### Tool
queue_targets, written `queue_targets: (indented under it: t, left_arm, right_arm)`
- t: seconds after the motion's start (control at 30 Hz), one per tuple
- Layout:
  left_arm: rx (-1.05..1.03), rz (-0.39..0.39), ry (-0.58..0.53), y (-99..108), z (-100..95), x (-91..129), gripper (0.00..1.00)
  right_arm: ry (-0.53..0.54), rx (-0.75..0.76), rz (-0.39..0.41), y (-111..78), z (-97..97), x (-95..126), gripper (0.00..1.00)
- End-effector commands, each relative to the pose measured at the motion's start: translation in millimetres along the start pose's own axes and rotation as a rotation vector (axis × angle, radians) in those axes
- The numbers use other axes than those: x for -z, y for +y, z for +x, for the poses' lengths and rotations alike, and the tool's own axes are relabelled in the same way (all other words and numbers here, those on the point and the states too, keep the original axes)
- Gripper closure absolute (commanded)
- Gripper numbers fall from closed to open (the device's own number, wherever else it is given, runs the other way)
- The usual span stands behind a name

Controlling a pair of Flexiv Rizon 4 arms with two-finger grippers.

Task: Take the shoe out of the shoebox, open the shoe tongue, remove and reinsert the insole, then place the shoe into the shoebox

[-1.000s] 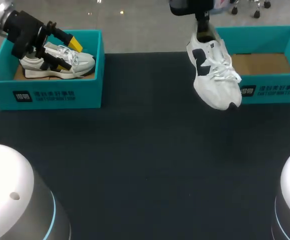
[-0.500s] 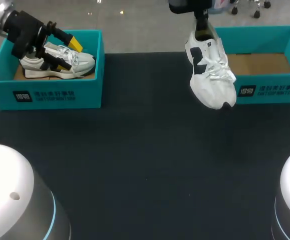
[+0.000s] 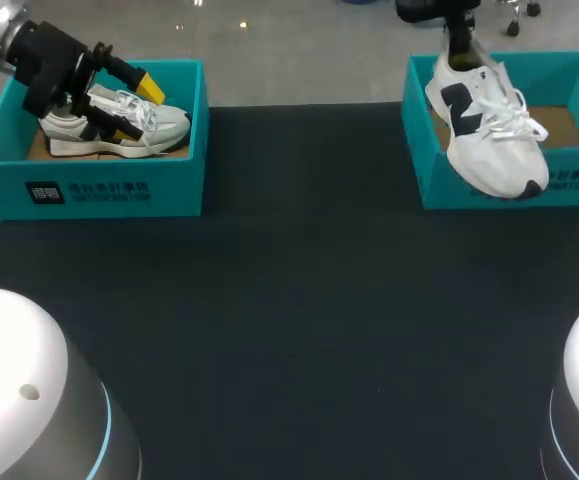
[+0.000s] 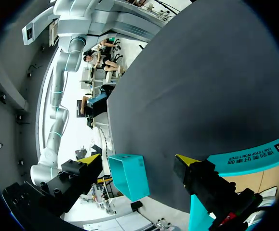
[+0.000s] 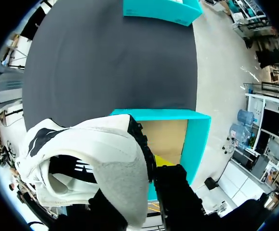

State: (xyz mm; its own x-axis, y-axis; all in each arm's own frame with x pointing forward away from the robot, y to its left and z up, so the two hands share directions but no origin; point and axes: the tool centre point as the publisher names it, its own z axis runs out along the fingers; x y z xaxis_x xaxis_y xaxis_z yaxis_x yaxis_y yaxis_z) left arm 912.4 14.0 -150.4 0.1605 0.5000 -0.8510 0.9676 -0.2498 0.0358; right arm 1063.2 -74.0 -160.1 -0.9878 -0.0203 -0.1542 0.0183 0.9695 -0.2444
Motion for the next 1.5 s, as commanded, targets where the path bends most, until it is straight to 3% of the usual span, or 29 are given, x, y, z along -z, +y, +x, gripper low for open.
queue_targets:
  t: [0.03,0.27,0.57,0.97,1.3,1.5]
  left_arm:
    - [-0.001,0.000,0.003,-0.7,0.0,0.4,0.00]
    - [-0.001,0.000,0.003,-0.7,0.0,0.4,0.00]
    - [-0.001,0.000,0.003,-0.7,0.0,0.4,0.00]
    - [-0.001,0.000,0.003,-0.7,0.0,0.4,0.00]
    - [-0.001,0.000,0.003,-0.7,0.0,0.4,0.00]
    - [-0.001,0.000,0.003,-0.7,0.0,0.4,0.00]
  right_arm:
    - [0.034,-0.029,-0.040,-44.0,-13.7,-13.7,1.00]
    - [0.074,-0.110,-0.002,-101.7,-13.6,-37.8,1.00]
    - [0.143,-0.202,0.029,-146.0,8.8,-64.4,1.00]
    - [0.218,-0.428,0.038,-205.1,15.1,-105.3,1.00]
    - [0.251,-0.615,0.043,-219.7,11.6,-115.4,1.00]
    - [0.295,-0.846,0.060,-221.8,15.8,-114.4,1.00]
